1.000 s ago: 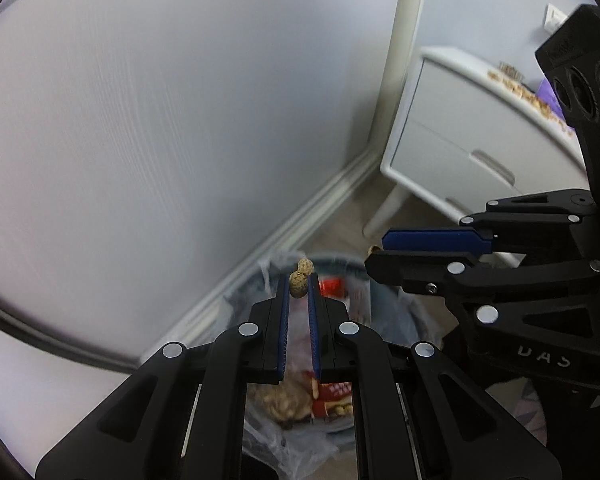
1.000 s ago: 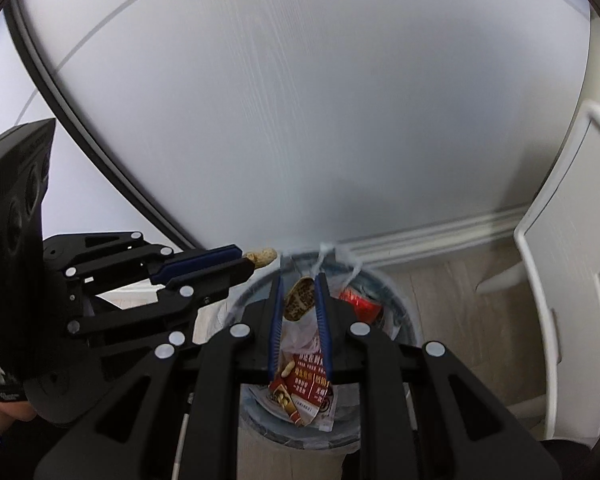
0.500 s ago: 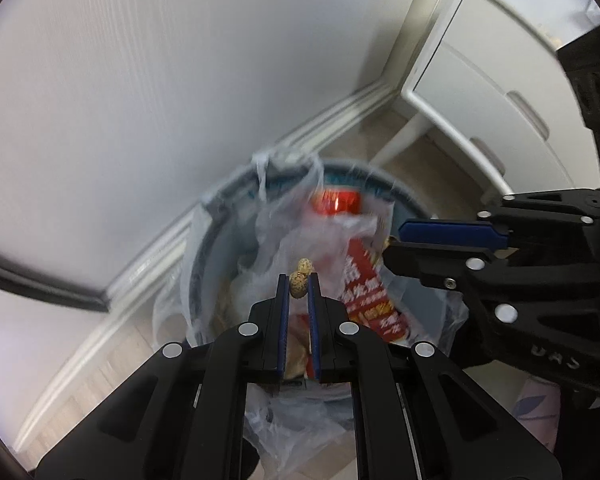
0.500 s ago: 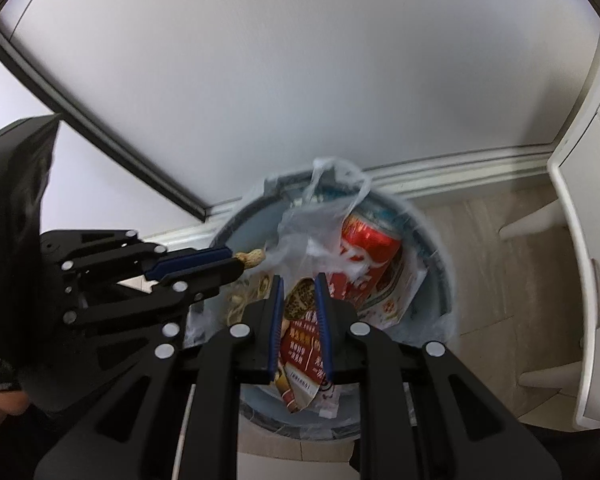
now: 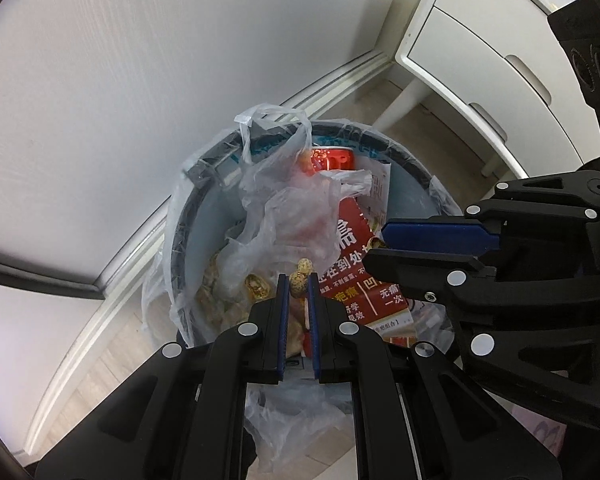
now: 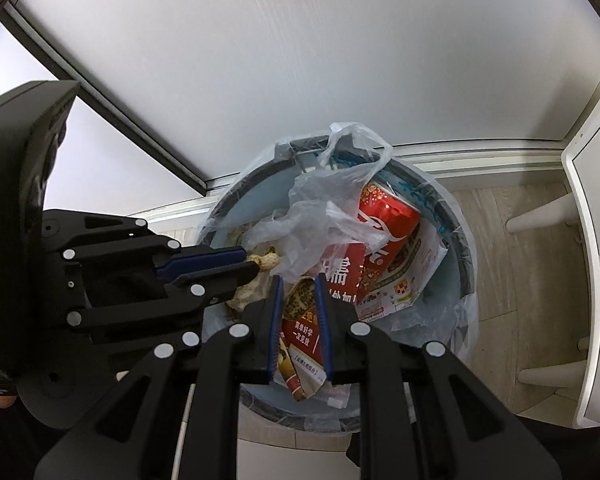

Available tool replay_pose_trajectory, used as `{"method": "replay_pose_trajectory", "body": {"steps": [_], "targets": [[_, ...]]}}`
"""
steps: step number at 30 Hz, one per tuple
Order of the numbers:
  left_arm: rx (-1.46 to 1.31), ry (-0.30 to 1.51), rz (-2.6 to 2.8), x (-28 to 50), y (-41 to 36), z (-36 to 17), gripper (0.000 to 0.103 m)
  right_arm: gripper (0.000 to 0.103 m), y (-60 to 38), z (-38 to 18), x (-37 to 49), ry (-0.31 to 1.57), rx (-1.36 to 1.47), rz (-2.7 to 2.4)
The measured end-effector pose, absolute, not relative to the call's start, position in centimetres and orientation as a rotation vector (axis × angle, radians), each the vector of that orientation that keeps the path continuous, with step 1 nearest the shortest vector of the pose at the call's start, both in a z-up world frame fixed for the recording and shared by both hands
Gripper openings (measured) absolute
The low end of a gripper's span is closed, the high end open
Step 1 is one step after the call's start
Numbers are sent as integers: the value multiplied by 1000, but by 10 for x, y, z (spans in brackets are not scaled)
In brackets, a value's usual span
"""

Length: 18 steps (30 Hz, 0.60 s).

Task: Collect trash
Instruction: 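Open both tools to drop the peanut shells into the trash bin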

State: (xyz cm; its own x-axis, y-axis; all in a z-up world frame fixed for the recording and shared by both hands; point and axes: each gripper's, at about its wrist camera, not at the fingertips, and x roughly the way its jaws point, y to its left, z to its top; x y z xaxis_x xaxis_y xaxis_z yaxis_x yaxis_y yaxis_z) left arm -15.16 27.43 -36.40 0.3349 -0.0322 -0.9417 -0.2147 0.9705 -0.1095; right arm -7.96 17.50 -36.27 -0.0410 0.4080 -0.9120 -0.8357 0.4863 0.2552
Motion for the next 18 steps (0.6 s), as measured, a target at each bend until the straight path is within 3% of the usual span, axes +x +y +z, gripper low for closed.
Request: {"method": "replay_pose_trajectory", "body": {"steps": [3, 5, 10, 12, 16, 18], "targets": [[-231, 1226, 129, -152, 275, -364, 10, 19, 175, -363, -80, 1238, -450, 1054], [-229, 1233, 154, -152, 277, -365, 29, 19, 174, -363, -79, 1243, -445, 1047], [-257, 1222, 205, -154, 286, -363, 50, 29, 167, -360, -70, 1256, -395, 1016], [-255, 1218, 227, -155, 288, -362, 54, 38, 165, -358, -69, 1246, -392, 1005], [-232, 1211, 297, -156, 294, -360, 74, 59, 161, -354, -65, 1220, -390, 973], [-225, 1208, 326, -157, 299, -361, 86, 77, 158, -353, -62, 1206, -391, 947]]}}
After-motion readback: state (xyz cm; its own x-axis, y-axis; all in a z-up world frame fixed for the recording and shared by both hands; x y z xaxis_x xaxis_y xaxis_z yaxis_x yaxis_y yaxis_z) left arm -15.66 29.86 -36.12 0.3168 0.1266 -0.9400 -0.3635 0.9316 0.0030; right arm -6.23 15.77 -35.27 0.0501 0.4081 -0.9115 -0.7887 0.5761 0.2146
